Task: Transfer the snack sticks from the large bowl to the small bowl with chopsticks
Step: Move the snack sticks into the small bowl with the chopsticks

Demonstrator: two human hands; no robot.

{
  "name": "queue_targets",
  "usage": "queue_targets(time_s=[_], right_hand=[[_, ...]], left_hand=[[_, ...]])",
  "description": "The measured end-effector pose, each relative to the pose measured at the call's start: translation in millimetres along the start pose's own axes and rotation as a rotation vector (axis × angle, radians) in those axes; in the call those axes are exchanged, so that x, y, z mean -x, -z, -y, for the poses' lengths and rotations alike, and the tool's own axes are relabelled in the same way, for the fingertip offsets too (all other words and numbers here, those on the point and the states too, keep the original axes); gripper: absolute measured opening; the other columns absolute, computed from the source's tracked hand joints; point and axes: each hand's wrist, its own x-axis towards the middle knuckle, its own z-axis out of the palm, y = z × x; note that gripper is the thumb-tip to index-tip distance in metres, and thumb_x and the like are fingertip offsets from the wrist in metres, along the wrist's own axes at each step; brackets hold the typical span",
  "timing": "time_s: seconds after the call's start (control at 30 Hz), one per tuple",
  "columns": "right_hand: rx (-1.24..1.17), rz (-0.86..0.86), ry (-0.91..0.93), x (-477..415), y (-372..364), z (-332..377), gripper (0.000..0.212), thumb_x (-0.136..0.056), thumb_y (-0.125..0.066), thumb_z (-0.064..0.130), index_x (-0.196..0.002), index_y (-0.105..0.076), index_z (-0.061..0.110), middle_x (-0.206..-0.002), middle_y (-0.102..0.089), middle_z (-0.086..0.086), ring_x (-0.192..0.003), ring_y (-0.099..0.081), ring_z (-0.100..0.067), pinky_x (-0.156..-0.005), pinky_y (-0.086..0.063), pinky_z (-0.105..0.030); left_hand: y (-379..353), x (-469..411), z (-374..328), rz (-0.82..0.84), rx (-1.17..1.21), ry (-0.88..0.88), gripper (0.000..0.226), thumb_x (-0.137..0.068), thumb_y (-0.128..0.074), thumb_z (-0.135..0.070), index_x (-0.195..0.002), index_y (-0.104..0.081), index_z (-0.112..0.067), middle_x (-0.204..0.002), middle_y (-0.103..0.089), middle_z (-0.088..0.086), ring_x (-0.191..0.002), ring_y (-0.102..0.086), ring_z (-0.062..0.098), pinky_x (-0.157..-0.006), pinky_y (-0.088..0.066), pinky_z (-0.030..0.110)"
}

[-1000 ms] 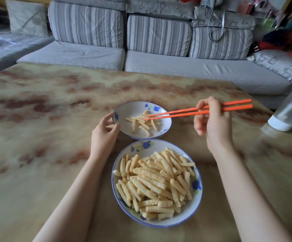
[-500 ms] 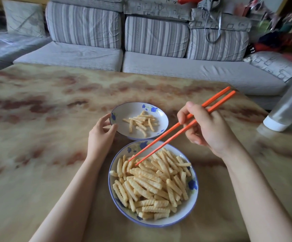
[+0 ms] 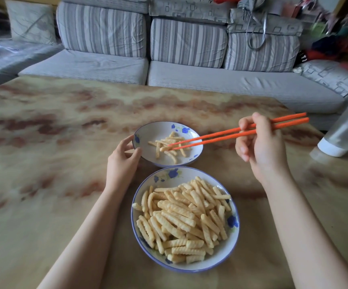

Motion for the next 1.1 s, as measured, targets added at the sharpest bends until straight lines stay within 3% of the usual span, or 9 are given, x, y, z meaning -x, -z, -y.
queue_targets(time_s=[0.23,0.6,0.77,0.9,1.1], right_hand=[[0.070,-0.178,-0.004,-18,-26,-33,0.037,-0.099,-0.033,0.018,-0.065,-0.048,0.012,-0.034,-0.040,0.000,-0.029,-0.033,-0.017,-0.035,-0.024,-0.020],[0.124,-0.121,0.016,-15,-29,-41,0.037,-0.099,-0.034,0.020,-0.067,-0.050,0.012,-0.035,-0.044,0.000,-0.031,-0.035,-0.018,-0.036,-0.027,-0.020],[0.102,0.097,0.036,-8,-12,-10,0.040,-0.102,-0.032,0.020,-0.068,-0.051,0.011,-0.034,-0.040,-0.002,-0.028,-0.029,-0.017,-0.036,-0.022,-0.017],[0.226,0.328,0.017,5,-8,10,0.043,-0.103,-0.029,0.021,-0.069,-0.050,0.008,-0.032,-0.036,-0.002,-0.027,-0.027,-0.014,-0.035,-0.021,-0.016],[0.263,0.443,-0.020,17,-8,15,0.046,-0.103,-0.031,0.022,-0.064,-0.054,0.015,-0.034,-0.035,-0.004,-0.027,-0.027,-0.013,-0.039,-0.016,-0.024]], left_hand=[[0,-1,0,-0.001,-0.008,0.005,0.039,-0.089,-0.059,-0.020,-0.127,-0.059,-0.028,-0.097,-0.066,-0.009,-0.078,-0.067,0.016,-0.080,-0.048,0.026],[0,-2,2,0.005,-0.007,0.004,0.041,-0.087,-0.060,-0.022,-0.128,-0.059,-0.028,-0.102,-0.068,-0.003,-0.084,-0.068,0.022,-0.088,-0.053,0.036],[0,-1,1,0.002,-0.010,0.000,0.041,-0.088,-0.059,-0.021,-0.129,-0.058,-0.028,-0.104,-0.068,-0.003,-0.081,-0.068,0.019,-0.085,-0.051,0.031],[1,-1,0,0.005,-0.011,0.001,0.041,-0.089,-0.059,-0.020,-0.129,-0.058,-0.028,-0.103,-0.068,-0.004,-0.077,-0.067,0.012,-0.081,-0.050,0.028],[0,0,-1,0.003,-0.021,0.005,0.041,-0.087,-0.059,-0.021,-0.127,-0.059,-0.029,-0.100,-0.068,-0.005,-0.088,-0.068,0.020,-0.088,-0.052,0.034]])
